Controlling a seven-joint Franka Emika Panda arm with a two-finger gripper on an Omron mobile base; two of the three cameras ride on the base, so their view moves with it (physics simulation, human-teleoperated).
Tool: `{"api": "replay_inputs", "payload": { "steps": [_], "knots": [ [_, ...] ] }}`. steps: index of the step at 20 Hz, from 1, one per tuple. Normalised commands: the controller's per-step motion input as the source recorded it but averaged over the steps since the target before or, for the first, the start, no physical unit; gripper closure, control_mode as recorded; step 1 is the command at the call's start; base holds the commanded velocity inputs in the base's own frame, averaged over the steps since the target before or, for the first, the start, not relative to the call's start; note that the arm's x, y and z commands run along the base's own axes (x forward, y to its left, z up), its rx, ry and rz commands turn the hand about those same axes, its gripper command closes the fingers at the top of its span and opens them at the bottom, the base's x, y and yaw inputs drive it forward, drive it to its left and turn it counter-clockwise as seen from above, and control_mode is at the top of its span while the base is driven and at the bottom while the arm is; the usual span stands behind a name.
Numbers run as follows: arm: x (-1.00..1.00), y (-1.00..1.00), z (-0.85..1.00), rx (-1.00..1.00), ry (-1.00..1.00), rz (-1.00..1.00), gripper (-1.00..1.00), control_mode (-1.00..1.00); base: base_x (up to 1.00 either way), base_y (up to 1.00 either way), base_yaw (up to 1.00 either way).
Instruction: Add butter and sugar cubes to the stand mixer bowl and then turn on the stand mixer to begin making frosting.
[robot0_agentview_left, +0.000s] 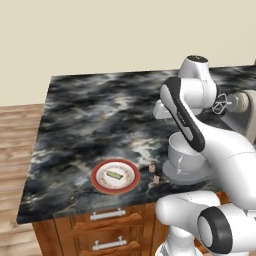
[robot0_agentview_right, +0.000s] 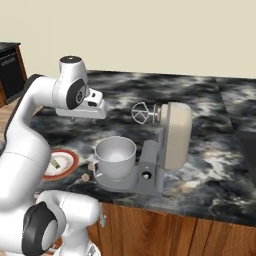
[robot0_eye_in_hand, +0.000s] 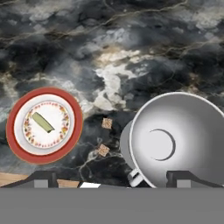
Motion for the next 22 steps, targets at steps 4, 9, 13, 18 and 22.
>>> {"api": "replay_inputs", "payload": {
  "steps": [4,9,13,18,22],
  "knots": [
    [0.0,0.0,0.0,0.0,0.0,0.0,-1.0,1.0,0.12,0.4,0.0],
    [0.0,0.0,0.0,0.0,0.0,0.0,-1.0,1.0,0.13,0.36,0.0],
    [0.0,0.0,0.0,0.0,0.0,0.0,-1.0,1.0,0.01,0.02,0.0],
    [0.0,0.0,0.0,0.0,0.0,0.0,-1.0,1.0,0.0,0.0,0.0],
    [0.0,0.01,-0.1,-0.01,0.01,0.0,-1.0,-1.0,0.0,0.0,0.0]
  ]
}}
